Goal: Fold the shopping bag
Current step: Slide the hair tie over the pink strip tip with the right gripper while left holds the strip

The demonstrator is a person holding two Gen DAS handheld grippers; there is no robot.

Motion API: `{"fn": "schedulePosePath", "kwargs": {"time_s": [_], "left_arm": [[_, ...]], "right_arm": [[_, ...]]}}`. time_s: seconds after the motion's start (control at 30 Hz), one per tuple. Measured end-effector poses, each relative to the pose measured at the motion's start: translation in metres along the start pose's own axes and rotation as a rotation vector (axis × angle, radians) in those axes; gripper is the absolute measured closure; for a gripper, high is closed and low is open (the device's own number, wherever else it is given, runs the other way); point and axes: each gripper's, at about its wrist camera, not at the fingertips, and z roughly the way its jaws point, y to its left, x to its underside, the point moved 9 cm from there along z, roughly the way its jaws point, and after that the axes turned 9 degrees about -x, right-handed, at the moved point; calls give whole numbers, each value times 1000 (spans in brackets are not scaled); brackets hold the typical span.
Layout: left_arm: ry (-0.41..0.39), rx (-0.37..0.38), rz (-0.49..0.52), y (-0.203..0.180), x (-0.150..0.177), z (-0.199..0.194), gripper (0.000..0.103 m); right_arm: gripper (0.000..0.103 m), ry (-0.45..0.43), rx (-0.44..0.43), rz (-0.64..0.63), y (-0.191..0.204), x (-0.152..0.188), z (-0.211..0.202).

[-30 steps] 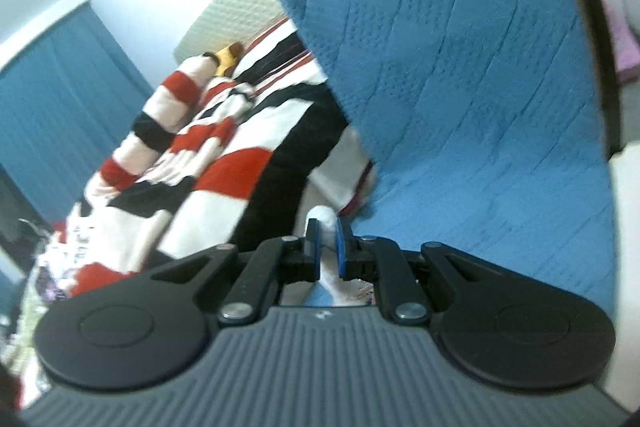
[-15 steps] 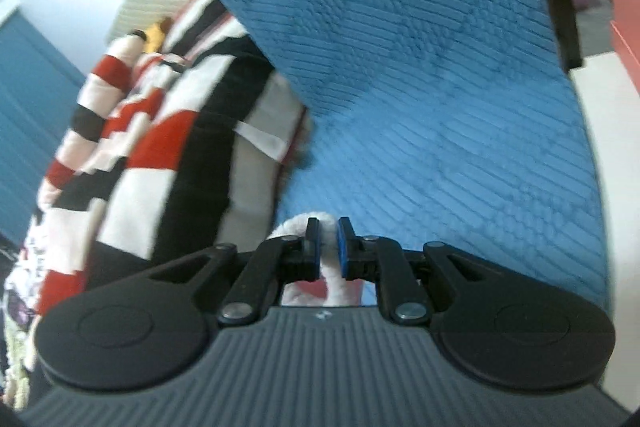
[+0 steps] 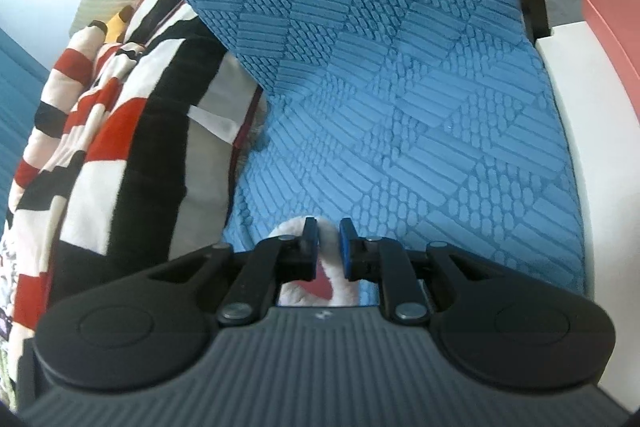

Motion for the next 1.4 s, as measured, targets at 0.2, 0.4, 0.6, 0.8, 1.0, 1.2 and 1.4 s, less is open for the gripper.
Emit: {"fn": "schedulePosePath", "kwargs": {"time_s": [0.2, 0.4, 0.6, 0.8, 1.0, 1.2, 1.4], "left_arm": [[21, 18, 13, -10, 1, 10, 86], [30, 31, -6, -17, -3, 22, 85], [21, 36, 1, -21, -7, 25, 82], [20, 27, 9, -21, -8, 25, 85], [18, 29, 12, -22, -8, 25, 85], [14, 27, 31, -24, -8, 26, 85], [1, 12, 67, -30, -8, 25, 85]], "right_arm": [[87, 25, 52, 13, -16, 4, 3], [74, 51, 49, 51, -26, 5, 8], [75, 26, 50, 69, -35, 0, 5], [76, 7, 54, 51, -34, -4, 2], [75, 7, 59, 35, -35, -7, 2], [77, 27, -15, 136, -40, -3, 12], [78, 59, 6, 196, -53, -1, 24]]}}
